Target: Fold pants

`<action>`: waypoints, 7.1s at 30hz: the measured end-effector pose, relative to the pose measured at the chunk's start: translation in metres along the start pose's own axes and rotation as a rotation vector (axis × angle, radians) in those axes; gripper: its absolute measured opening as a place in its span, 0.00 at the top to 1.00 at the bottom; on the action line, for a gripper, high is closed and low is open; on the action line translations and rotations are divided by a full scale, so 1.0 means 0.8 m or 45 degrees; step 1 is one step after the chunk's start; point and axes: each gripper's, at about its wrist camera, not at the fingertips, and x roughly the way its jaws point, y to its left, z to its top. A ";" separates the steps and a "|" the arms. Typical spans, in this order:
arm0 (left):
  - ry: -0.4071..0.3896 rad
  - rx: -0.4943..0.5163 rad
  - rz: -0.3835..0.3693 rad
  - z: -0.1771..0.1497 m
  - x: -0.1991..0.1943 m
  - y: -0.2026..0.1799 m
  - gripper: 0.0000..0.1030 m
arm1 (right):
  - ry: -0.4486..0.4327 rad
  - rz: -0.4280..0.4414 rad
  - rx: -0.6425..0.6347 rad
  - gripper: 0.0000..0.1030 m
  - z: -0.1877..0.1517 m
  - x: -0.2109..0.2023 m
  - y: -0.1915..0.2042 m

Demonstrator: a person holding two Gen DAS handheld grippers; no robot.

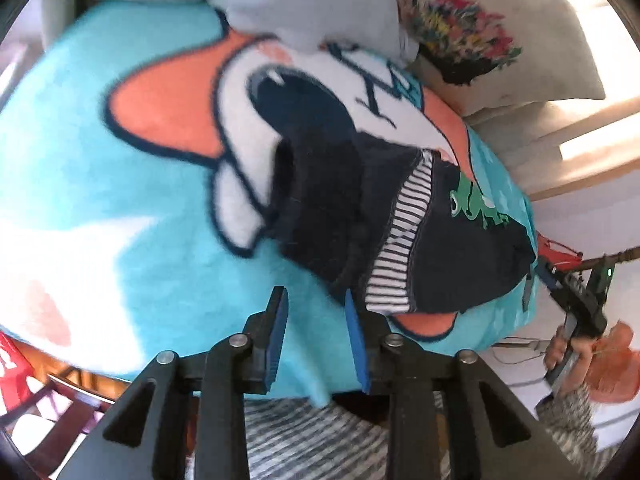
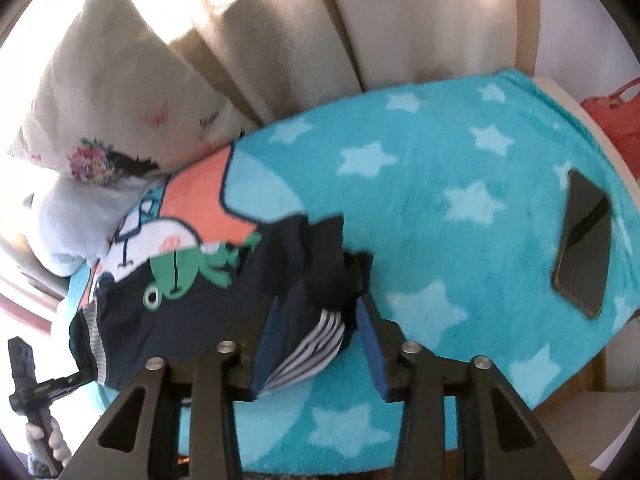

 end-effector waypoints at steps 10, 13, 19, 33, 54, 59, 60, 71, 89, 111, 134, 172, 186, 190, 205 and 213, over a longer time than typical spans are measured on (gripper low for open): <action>-0.154 0.220 -0.053 0.048 -0.022 -0.093 0.57 | -0.007 -0.003 0.038 0.66 0.027 0.039 -0.006; -0.129 0.240 0.078 0.071 0.027 -0.102 0.57 | 0.057 -0.006 0.023 0.94 0.028 0.055 0.002; -0.092 0.133 0.234 0.092 0.090 -0.059 0.65 | 0.058 -0.091 0.110 0.93 0.025 0.055 -0.032; -0.142 0.196 0.267 0.079 0.088 -0.067 0.60 | 0.080 0.166 0.253 0.62 0.014 0.097 -0.038; -0.277 0.205 0.234 0.066 0.021 -0.098 0.58 | 0.018 -0.071 0.219 0.44 0.034 0.052 -0.054; -0.289 0.260 0.187 0.066 0.011 -0.112 0.42 | -0.217 -0.238 0.031 0.43 0.052 -0.021 -0.009; -0.252 0.291 0.204 0.065 0.026 -0.119 0.42 | -0.199 -0.205 -0.033 0.43 0.053 -0.020 0.011; -0.049 0.551 0.311 0.012 0.085 -0.134 0.42 | 0.196 -0.192 -0.145 0.46 -0.026 0.096 0.057; -0.598 0.617 0.293 0.034 -0.057 -0.148 0.37 | -0.008 -0.230 -0.197 0.43 -0.056 0.011 0.177; -0.403 0.540 0.515 0.003 -0.019 -0.200 0.35 | 0.007 -0.134 -0.491 0.39 -0.084 0.034 0.220; -0.255 0.616 0.594 -0.011 0.043 -0.264 0.35 | 0.047 -0.085 -0.336 0.38 -0.076 0.037 0.122; 0.481 0.896 -0.060 0.092 0.339 -0.519 0.36 | -0.051 0.129 0.060 0.35 -0.045 0.061 -0.041; 0.445 0.930 -0.160 0.079 0.289 -0.513 0.91 | -0.108 0.161 0.026 0.81 -0.014 0.039 -0.020; 0.354 0.816 -0.232 0.097 0.237 -0.471 0.91 | -0.137 0.166 -0.098 0.81 -0.015 0.020 0.022; 0.152 0.326 -0.210 0.109 0.152 -0.237 0.87 | 0.041 0.172 -0.631 0.71 -0.077 0.083 0.207; 0.006 0.245 -0.145 0.096 0.095 -0.186 0.63 | 0.176 0.357 -0.687 0.58 -0.101 0.068 0.248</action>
